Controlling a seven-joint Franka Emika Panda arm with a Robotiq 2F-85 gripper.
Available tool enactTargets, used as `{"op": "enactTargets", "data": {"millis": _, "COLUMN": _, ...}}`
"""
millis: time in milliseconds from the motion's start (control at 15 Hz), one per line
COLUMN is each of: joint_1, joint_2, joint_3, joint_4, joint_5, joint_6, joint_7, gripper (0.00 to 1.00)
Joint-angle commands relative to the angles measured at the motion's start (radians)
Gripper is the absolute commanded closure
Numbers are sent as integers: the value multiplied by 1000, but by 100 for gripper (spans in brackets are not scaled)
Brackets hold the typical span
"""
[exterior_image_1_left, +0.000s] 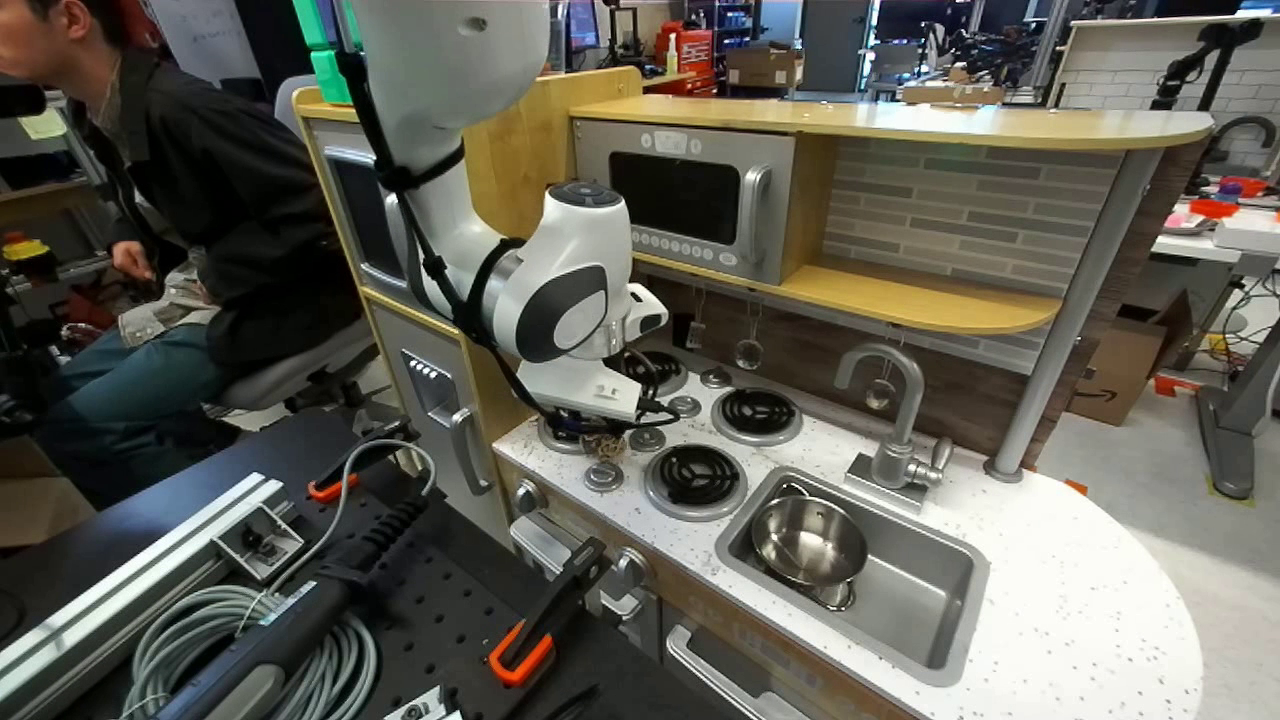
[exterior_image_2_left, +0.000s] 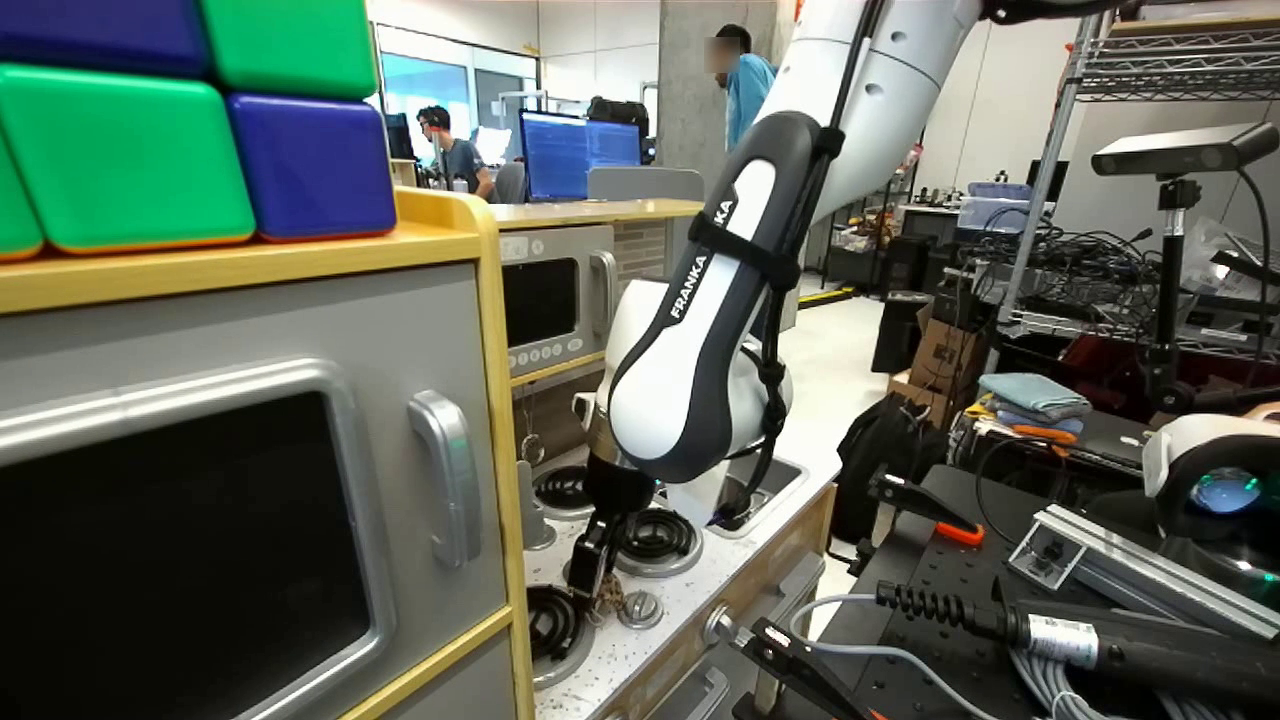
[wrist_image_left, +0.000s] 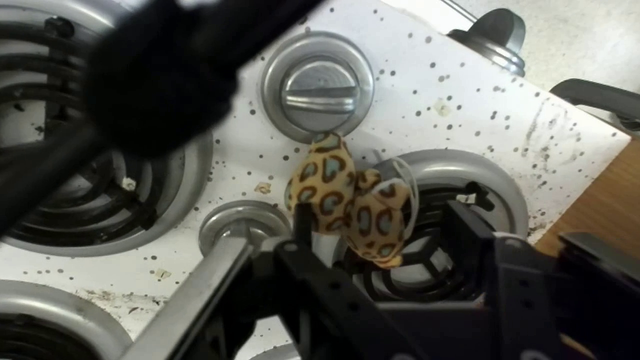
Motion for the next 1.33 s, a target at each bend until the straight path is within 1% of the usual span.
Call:
{"op": "enactTargets", "data": {"millis": 0, "joint_1": 7, "joint_2": 27, "joint_3": -6, "joint_4": 32, "joint_5": -20, "joint_6": 19, "joint_7": 35, "gripper": 62}}
{"op": "enactTargets", "data": {"millis": 200, "joint_1": -4, "joint_2": 26, "joint_3": -2, "joint_4": 37, "joint_5": -14, "joint_6": 13, "joint_7": 46, "gripper": 86}}
{"op": "enactTargets", "data": {"millis": 333, "joint_1": -23, "joint_2": 23, "joint_3": 10, "joint_4": 41, "joint_5": -5, "joint_6": 0, "joint_7": 58, "gripper": 98}}
{"op": "enactTargets", "data": {"millis": 400, "joint_1": -35, "joint_2": 15, "joint_3": 16, "joint_4": 38, "joint_5": -1, "joint_6": -6, "joint_7": 62, "gripper": 100}}
{"op": "enactTargets", "data": {"millis": 533, "joint_1": -65, "joint_2": -21, "joint_3": 27, "joint_4": 16, "joint_5": 12, "joint_6": -20, "joint_7": 78, "gripper": 99}}
{"op": "enactTargets", "data": {"millis": 600, "joint_1": -73, "joint_2": -49, "joint_3": 20, "joint_4": -1, "joint_5": 18, "joint_6": -30, "joint_7": 92, "gripper": 99}}
{"op": "enactTargets", "data": {"millis": 667, "joint_1": -109, "joint_2": -99, "joint_3": 27, "joint_4": -30, "joint_5": 29, "joint_6": -56, "joint_7": 103, "gripper": 100}}
{"op": "enactTargets", "data": {"millis": 733, "joint_1": -153, "joint_2": -133, "joint_3": 46, "joint_4": -53, "joint_5": 39, "joint_6": -54, "joint_7": 102, "gripper": 99}}
{"op": "enactTargets", "data": {"millis": 800, "joint_1": -186, "joint_2": -170, "joint_3": 48, "joint_4": -74, "joint_5": 51, "joint_6": -44, "joint_7": 109, "gripper": 99}}
{"op": "enactTargets", "data": {"millis": 867, "joint_1": -202, "joint_2": -196, "joint_3": 38, "joint_4": -81, "joint_5": 64, "joint_6": -28, "joint_7": 121, "gripper": 99}}
{"op": "enactTargets", "data": {"millis": 933, "joint_1": -229, "joint_2": -218, "joint_3": 32, "joint_4": -78, "joint_5": 80, "joint_6": -41, "joint_7": 131, "gripper": 99}}
{"op": "enactTargets", "data": {"millis": 1000, "joint_1": -239, "joint_2": -222, "joint_3": 17, "joint_4": -61, "joint_5": 99, "joint_6": -27, "joint_7": 146, "gripper": 99}}
{"op": "enactTargets", "data": {"millis": 1133, "joint_1": -204, "joint_2": -192, "joint_3": -78, "joint_4": 12, "joint_5": 125, "joint_6": -28, "joint_7": 205, "gripper": 99}}
{"op": "enactTargets", "data": {"millis": 1267, "joint_1": -159, "joint_2": -154, "joint_3": -172, "joint_4": 73, "joint_5": 138, "joint_6": -74, "joint_7": 274, "gripper": 99}}
